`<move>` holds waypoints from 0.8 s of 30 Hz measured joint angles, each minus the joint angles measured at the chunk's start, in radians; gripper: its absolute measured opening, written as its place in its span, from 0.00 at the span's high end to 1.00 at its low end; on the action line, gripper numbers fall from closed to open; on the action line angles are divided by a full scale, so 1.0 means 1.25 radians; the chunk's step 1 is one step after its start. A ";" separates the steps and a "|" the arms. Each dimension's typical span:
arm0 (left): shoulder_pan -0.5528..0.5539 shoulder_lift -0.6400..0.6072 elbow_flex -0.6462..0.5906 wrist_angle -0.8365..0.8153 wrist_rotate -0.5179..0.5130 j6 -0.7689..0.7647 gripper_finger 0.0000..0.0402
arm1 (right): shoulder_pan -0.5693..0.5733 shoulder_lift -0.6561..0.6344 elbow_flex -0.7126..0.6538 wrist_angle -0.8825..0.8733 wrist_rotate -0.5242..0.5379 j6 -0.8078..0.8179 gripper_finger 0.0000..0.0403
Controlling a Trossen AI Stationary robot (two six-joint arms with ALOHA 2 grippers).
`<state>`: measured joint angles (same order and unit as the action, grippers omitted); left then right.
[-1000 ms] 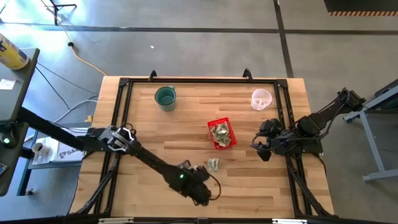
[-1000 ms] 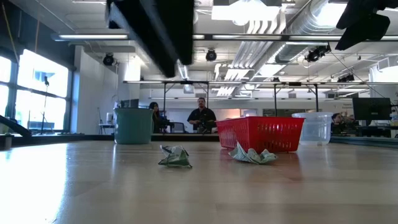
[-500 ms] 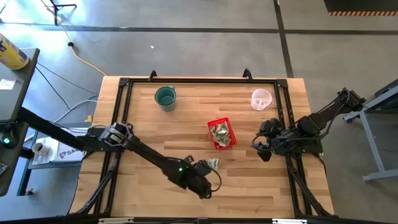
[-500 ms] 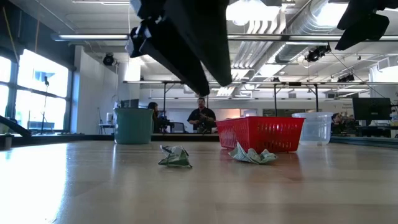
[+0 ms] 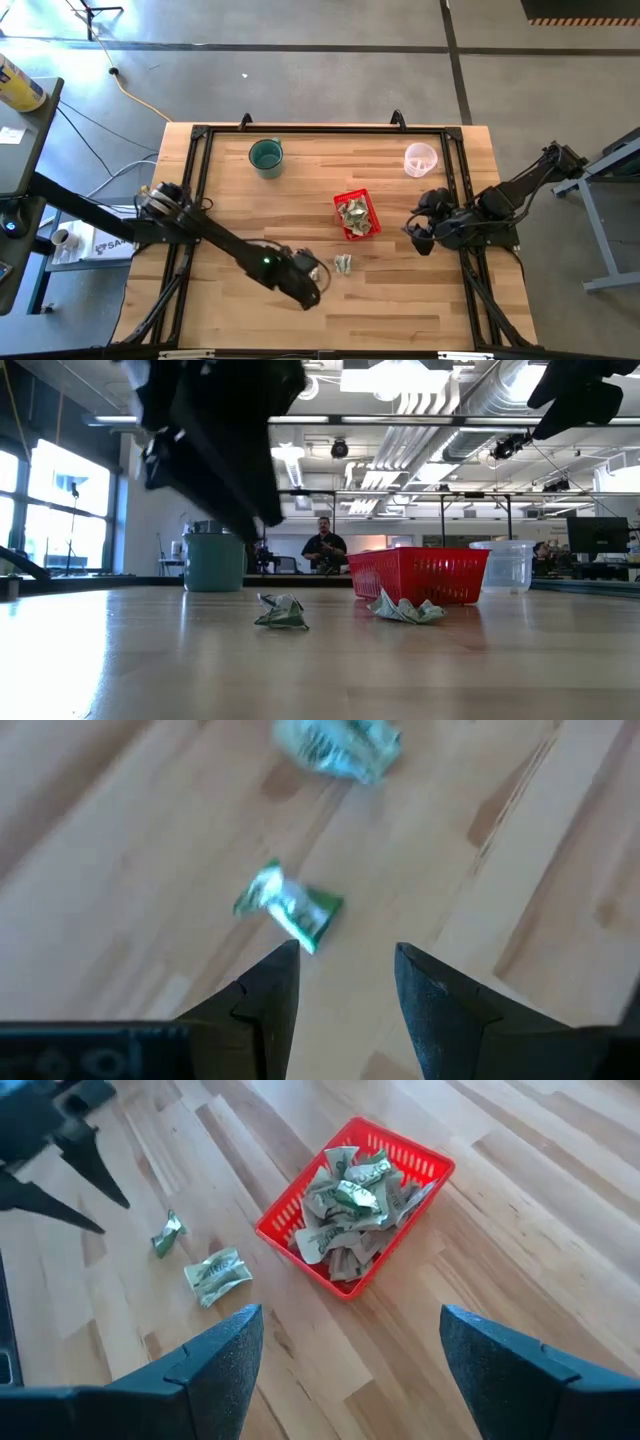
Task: Pick and place items into bin
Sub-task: Put the truvia packet into the orange bin
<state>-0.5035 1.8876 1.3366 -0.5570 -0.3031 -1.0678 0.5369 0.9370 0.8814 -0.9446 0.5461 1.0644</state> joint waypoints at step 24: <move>0.089 -0.135 -0.268 0.238 0.152 -0.039 0.51 | -0.115 0.086 0.000 0.019 -0.110 0.044 0.27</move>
<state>-0.3916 1.7195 1.0019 -0.2599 -0.1127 -1.1167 0.3933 1.0448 0.8818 -0.9206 0.4083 1.1199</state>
